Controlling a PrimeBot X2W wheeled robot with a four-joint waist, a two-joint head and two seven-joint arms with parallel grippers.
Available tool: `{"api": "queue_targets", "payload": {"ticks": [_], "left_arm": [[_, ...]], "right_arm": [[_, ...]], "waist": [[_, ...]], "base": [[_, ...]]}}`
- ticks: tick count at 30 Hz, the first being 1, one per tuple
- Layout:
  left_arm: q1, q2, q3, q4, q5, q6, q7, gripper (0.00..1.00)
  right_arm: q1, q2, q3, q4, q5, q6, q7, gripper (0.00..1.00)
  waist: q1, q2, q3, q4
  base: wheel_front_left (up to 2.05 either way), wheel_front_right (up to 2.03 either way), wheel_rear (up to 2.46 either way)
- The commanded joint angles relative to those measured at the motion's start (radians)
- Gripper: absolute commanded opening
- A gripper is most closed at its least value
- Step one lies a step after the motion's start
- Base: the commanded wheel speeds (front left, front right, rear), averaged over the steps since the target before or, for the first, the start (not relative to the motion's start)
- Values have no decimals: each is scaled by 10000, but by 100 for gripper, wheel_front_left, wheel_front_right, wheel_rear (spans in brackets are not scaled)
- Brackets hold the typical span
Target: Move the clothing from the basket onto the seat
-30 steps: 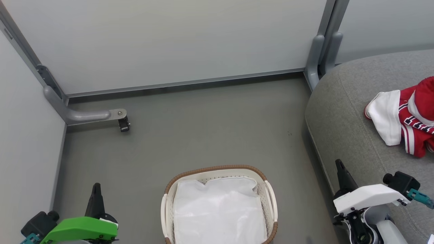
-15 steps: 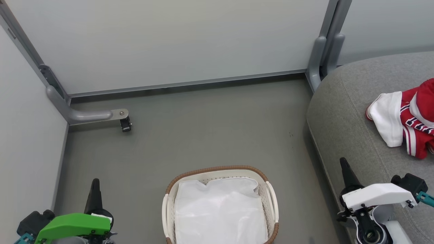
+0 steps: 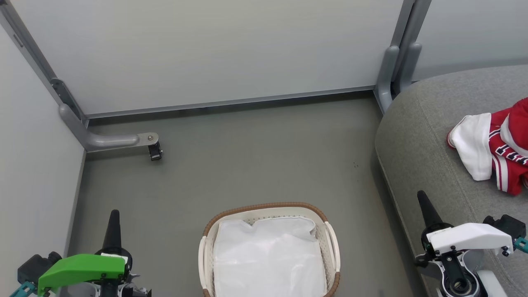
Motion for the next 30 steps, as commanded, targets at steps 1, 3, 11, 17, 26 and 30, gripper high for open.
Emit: {"api": "queue_targets", "payload": {"ticks": [1,3,11,17,26,30], "left_arm": [[-206,76,40,-103,-280,12,61,0],[-222,78,51,-127,-441,13,120,0],[-282,83,99,-232,-1127,14,305,0],[-310,86,134,-297,-1614,15,447,0],[-355,90,187,-379,-2293,15,643,0],[-364,92,207,-417,-2597,17,720,0]], "right_arm": [[22,-54,-65,-145,276,-5,76,0],[39,-55,-94,-181,455,-5,124,0],[101,-60,-214,-317,1160,-6,314,0],[135,-65,-296,-412,1654,-6,450,0],[195,-69,-408,-547,2365,-6,641,0],[198,-71,-460,-605,2673,-7,717,0]], "waist": [[0,0,-4,8],[0,0,-9,17],[0,0,-28,55],[0,0,-42,84],[0,0,-64,127],[0,0,-74,147]], "base": [[0,0,0],[0,0,0],[0,0,0],[0,0,0],[0,0,0],[0,0,0]]}}
